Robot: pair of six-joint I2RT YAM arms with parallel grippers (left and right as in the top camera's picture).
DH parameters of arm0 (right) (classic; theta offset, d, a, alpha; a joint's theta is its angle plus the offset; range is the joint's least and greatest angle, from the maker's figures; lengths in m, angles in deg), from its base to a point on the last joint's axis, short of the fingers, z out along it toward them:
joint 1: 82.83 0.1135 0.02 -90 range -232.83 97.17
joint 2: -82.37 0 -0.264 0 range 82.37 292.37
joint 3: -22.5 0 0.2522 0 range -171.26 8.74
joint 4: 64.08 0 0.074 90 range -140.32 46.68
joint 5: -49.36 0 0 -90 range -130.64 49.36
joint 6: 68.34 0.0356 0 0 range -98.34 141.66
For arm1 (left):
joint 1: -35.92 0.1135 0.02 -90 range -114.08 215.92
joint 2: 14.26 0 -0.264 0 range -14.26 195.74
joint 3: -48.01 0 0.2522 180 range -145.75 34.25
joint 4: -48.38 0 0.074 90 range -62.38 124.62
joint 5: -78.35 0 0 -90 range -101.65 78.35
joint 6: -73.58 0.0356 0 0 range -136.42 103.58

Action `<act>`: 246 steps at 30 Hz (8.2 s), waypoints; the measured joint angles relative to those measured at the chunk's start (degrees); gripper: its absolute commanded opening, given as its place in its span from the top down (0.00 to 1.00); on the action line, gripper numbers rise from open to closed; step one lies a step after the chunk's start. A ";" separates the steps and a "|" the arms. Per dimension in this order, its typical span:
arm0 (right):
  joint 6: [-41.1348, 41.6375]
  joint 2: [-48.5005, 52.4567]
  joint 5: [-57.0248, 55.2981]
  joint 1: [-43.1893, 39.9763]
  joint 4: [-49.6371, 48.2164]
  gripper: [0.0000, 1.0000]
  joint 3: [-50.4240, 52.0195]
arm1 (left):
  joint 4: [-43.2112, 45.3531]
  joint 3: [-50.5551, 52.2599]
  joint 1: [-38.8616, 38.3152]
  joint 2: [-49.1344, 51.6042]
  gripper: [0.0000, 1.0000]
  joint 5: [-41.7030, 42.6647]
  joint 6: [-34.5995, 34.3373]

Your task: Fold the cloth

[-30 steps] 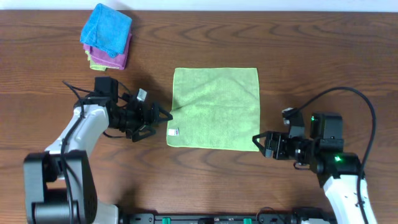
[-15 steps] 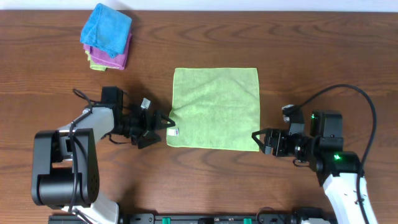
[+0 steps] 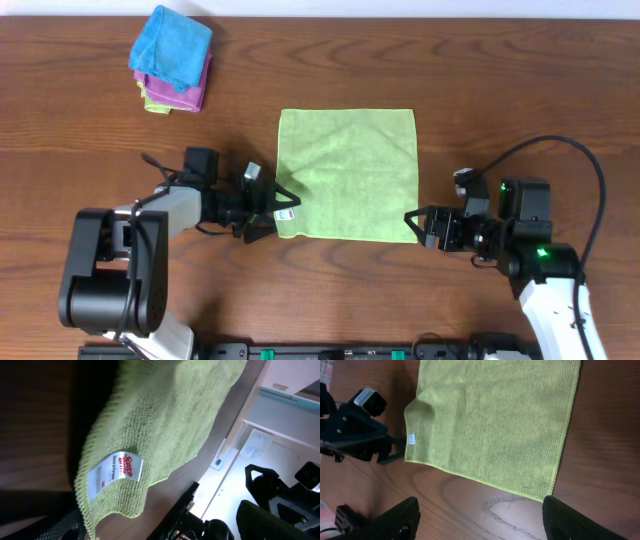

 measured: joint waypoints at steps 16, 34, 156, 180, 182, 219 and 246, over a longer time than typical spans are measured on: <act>0.61 0.59 -0.74 0.00 0.35 0.18 0.04 | 0.72 1.27 -5.33 0.50 0.94 -11.61 -2.73; 1.22 16.06 -0.96 0.00 -2.91 0.11 1.27 | 0.68 1.27 -5.33 0.50 0.94 -10.99 -0.57; 9.18 53.53 -20.33 7.15 -40.09 0.99 -26.16 | 24.70 -19.17 -5.75 10.25 0.94 -30.27 -10.64; 9.31 51.06 -18.82 8.44 -34.01 0.01 -26.51 | 24.83 -20.31 -5.33 10.25 0.49 -31.23 -9.38; 9.33 48.83 -19.02 8.44 -31.61 0.01 -26.58 | 24.85 -21.22 -5.05 10.25 0.56 -30.49 -9.49; 23.21 42.29 -8.55 -0.02 -22.08 0.01 -23.76 | 16.20 -24.06 -13.79 10.32 0.94 -46.86 -2.01; 25.49 48.98 -9.07 1.79 -26.14 0.01 -23.65 | 16.20 -24.09 -13.86 14.60 0.94 -48.98 -1.84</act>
